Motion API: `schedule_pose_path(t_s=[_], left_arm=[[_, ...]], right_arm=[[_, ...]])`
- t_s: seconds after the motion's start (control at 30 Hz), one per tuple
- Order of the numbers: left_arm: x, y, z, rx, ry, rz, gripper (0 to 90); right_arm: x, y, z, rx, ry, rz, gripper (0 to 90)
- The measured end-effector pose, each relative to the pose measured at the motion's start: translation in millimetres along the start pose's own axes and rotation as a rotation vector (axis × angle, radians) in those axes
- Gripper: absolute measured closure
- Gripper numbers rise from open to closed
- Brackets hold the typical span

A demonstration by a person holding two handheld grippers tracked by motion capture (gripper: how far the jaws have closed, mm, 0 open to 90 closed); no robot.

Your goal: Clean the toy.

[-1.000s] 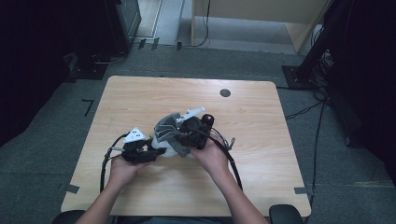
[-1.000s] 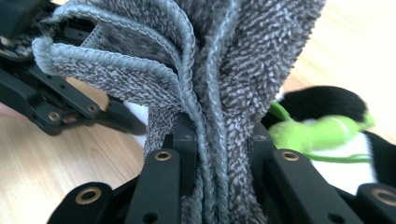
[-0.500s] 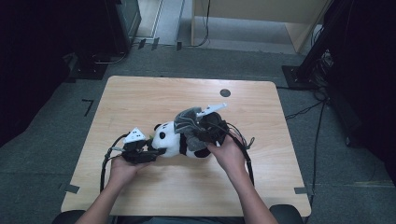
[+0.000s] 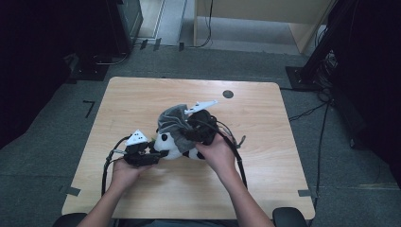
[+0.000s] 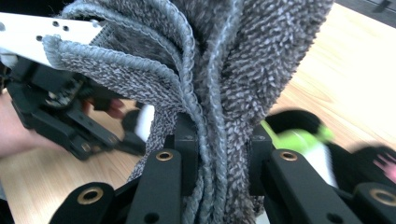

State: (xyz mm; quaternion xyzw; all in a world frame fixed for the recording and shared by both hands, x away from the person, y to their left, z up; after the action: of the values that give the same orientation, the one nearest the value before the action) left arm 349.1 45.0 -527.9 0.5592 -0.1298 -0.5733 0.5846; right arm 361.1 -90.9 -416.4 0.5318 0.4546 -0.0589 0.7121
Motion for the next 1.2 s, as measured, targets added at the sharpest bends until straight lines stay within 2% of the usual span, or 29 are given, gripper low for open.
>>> schedule_pose_path(t_s=[0.13, 0.2, 0.27, 0.3, 0.33, 0.43, 0.67, 0.8, 0.87, 1.0, 1.03, 1.07, 1.13, 1.2], left_arm=[[-0.3, -0.1, -0.5, 0.007, 0.002, -0.002, 39.8], [-0.8, -0.4, -0.6, 0.011, 0.002, -0.007, 39.8], [-0.3, 0.0, -0.3, 0.006, 0.003, -0.001, 39.8], [-0.3, -0.1, -0.2, 0.006, 0.002, -0.002, 39.7], [-0.2, -0.5, -0.1, 0.008, 0.004, -0.005, 39.7], [-0.2, -0.5, -0.1, 0.011, 0.005, -0.006, 39.6], [0.5, -0.3, 0.6, 0.011, 0.006, -0.006, 39.6], [0.4, -0.1, 0.5, 0.006, 0.004, -0.005, 39.7], [0.2, 0.0, 0.4, 0.006, 0.002, -0.005, 39.9], [0.3, 0.0, 0.3, 0.006, 0.001, -0.004, 40.3], [0.2, 0.0, 0.2, 0.005, -0.001, -0.003, 40.4], [0.1, 0.0, 0.0, 0.003, -0.001, -0.003, 40.4], [0.1, -0.2, 0.1, 0.005, -0.001, -0.005, 40.4], [0.3, -0.3, 0.5, 0.009, -0.001, -0.006, 40.5]], right_arm=[[23.4, 5.1, -20.9, -0.019, 0.05, -0.014, 74.0], [34.5, 4.6, -29.5, -0.012, 0.074, -0.032, 74.0], [43.3, 2.6, -33.6, -0.03, 0.064, -0.048, 73.5], [49.2, 0.7, -33.7, -0.052, 0.036, -0.055, 72.2], [52.7, -0.8, -32.8, -0.054, 0.019, -0.061, 70.5], [54.7, -2.3, -29.8, -0.035, 0.028, -0.061, 69.3], [43.7, -10.2, -17.2, -0.06, 0.003, -0.079, 72.0], [37.8, -15.6, -9.9, -0.056, -0.003, -0.092, 72.3], [31.7, -20.9, 0.3, -0.059, -0.021, -0.104, 72.8], [23.4, -25.4, 10.1, -0.056, -0.033, -0.105, 73.5], [16.0, -27.2, 17.0, -0.051, -0.049, -0.101, 73.8], [16.0, -27.2, 17.0, -0.051, -0.049, -0.101, 73.8], [3.5, -31.6, 29.7, -0.043, -0.075, -0.102, 74.1], [-2.9, -36.6, 37.4, -0.023, -0.068, -0.104, 74.1]])
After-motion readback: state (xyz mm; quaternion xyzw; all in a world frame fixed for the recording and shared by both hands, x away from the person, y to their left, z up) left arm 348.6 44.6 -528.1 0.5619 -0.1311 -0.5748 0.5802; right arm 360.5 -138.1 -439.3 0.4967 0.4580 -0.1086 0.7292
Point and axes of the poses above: each handheld gripper's, and its own axes: x roughly forward along the jaws, y roughly out of its top, z roughly to its right, the point moved 8 cm from there along x, roughly forward along the jaws, and after that the axes turned 12 degrees about -y, right-handed, at the moved point
